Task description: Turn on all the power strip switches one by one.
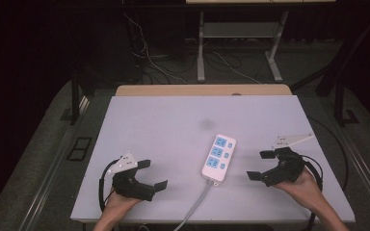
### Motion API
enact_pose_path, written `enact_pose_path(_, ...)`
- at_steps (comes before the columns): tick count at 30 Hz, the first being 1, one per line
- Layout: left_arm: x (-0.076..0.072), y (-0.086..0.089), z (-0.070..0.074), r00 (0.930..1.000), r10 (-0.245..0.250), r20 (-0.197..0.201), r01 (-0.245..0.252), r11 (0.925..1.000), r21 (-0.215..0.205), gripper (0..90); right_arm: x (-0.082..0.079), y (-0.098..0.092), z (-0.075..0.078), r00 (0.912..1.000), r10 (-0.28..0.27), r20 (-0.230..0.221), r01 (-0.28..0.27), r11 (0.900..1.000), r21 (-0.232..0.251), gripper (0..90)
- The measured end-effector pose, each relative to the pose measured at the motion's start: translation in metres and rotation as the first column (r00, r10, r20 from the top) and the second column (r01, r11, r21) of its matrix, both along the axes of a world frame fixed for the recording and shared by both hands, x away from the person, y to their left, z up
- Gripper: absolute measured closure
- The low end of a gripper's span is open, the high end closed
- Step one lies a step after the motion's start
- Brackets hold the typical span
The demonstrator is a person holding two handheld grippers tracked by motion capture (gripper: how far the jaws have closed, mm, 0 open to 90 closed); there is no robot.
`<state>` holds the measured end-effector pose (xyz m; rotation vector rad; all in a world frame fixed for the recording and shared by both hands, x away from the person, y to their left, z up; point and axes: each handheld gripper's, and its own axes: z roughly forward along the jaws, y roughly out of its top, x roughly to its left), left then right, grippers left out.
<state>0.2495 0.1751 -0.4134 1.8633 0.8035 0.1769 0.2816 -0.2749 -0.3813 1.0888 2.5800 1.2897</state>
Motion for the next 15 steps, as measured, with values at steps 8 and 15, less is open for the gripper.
enact_pose_path(8, 0.000, 0.000, -0.001, 1.0000, 0.001, -0.004, -0.001, 1.0000, -0.003, 0.0, 0.010, 0.008, 0.007, 0.9996, 0.029, -0.008, -0.029, 0.999, -0.031, 0.9)
enact_pose_path(15, 0.001, 0.000, -0.002, 1.0000, 0.000, -0.004, 0.000, 1.0000, -0.003, 0.0, 0.018, 0.015, 0.008, 0.9986, 0.047, -0.024, -0.048, 0.997, -0.055, 0.9)
